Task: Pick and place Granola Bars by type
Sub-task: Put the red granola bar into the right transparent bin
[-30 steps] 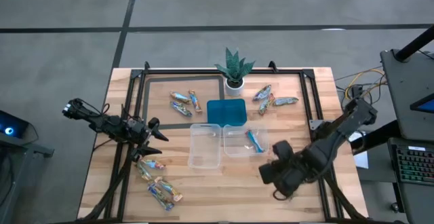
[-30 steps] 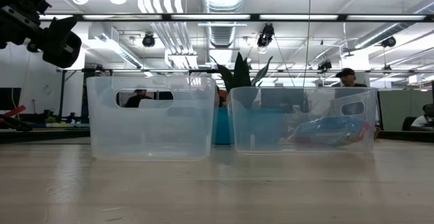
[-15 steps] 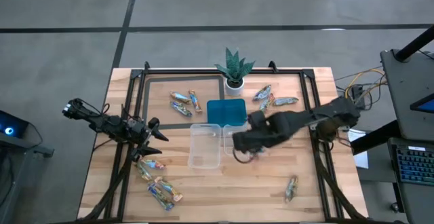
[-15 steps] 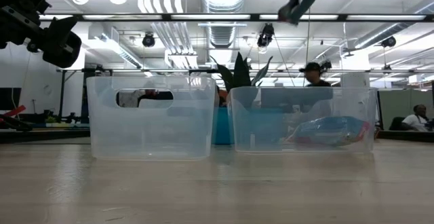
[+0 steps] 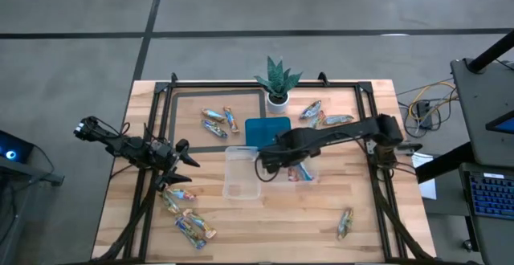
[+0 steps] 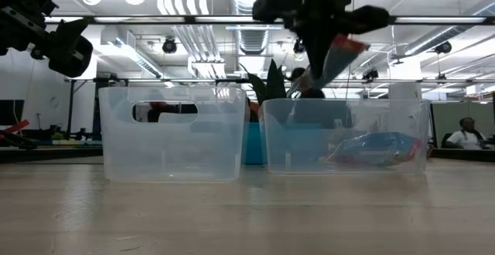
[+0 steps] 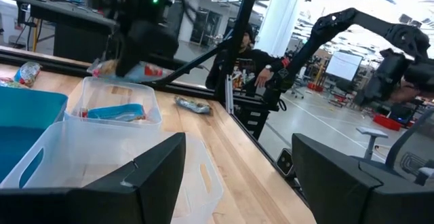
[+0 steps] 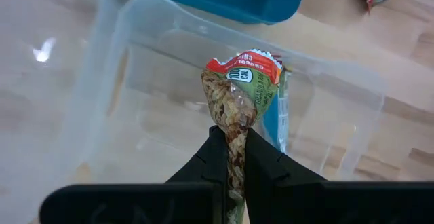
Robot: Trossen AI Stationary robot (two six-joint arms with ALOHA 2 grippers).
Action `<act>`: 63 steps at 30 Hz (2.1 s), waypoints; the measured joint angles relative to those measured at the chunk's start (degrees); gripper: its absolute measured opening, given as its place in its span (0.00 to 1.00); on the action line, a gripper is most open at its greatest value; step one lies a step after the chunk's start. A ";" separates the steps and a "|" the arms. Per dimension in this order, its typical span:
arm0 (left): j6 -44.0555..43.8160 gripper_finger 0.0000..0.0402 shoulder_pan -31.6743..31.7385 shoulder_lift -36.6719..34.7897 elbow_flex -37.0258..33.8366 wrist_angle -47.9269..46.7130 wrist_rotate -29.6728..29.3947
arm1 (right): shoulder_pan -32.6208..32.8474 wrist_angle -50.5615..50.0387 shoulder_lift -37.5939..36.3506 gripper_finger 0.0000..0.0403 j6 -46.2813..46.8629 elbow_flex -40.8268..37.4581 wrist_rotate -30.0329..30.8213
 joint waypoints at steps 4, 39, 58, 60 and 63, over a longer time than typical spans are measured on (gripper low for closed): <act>0.00 0.62 -0.01 0.00 0.00 0.00 0.02 | -0.36 0.03 2.95 0.03 -1.57 -0.07 -0.76; 0.00 0.62 -0.01 0.07 -0.01 0.03 0.00 | -2.18 20.47 -2.57 0.03 0.40 -23.15 -3.99; 0.00 0.62 -0.02 0.07 0.00 0.04 0.00 | -2.41 21.67 -3.16 0.23 -1.59 -24.72 -4.69; 0.00 0.62 -0.02 0.07 0.01 0.04 0.00 | -2.39 19.95 -3.33 0.27 -1.60 -23.79 -3.68; -0.02 0.62 -0.02 0.07 -0.01 0.04 0.00 | -2.39 17.42 -3.36 0.33 -2.45 -21.82 -2.19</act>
